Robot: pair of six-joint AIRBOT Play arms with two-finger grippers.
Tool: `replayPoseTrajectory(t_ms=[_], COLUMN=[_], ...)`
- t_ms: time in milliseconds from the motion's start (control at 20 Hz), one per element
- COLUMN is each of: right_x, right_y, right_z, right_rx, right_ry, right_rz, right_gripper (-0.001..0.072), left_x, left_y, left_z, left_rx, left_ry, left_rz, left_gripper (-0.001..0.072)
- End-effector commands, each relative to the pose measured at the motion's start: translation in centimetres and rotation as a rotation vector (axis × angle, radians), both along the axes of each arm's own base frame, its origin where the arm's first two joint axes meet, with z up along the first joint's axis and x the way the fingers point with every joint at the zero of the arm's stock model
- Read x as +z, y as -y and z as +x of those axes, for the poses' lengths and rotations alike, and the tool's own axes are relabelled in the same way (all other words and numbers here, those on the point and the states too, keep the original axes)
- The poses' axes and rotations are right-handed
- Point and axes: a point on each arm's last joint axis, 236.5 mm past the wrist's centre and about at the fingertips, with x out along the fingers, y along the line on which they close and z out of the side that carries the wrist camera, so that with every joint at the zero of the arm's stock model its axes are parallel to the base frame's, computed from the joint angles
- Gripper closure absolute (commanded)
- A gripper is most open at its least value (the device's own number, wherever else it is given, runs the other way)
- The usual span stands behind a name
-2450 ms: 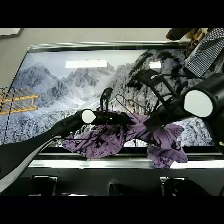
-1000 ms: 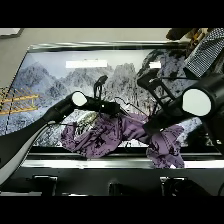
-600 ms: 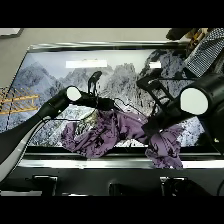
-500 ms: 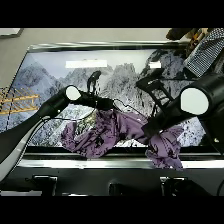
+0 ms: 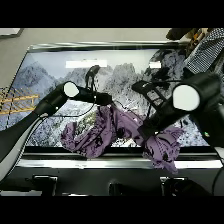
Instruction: Fold the clothes and pants, and hang the long-sleeved shirts on hangers.
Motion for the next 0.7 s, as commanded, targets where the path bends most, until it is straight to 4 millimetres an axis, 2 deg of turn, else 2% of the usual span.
replayPoseTrajectory(t_ms=[0,350,500,650], right_x=[-1.2,-1.4,-1.6,-1.9], right_y=[-0.4,-1.1,-2.2,-1.1], right_z=[0.5,1.1,1.1,1.7], right_rx=[0.006,0.052,0.078,0.060], right_ry=[-0.034,-0.013,-0.031,-0.010], right_rz=[-0.017,0.002,0.039,-0.009], right_gripper=[0.0666,0.0666,0.0666,0.0666], left_x=[1.2,3.0,4.1,3.9], left_y=[-0.5,-0.3,-0.1,-0.1], left_z=[1.1,1.9,2.2,1.7], left_rx=[-0.004,-0.002,-0.005,-0.019], left_ry=[0.061,0.108,0.130,0.115], left_rz=[0.028,0.018,0.009,0.017], left_gripper=[0.0682,0.0682,0.0681,0.0681])
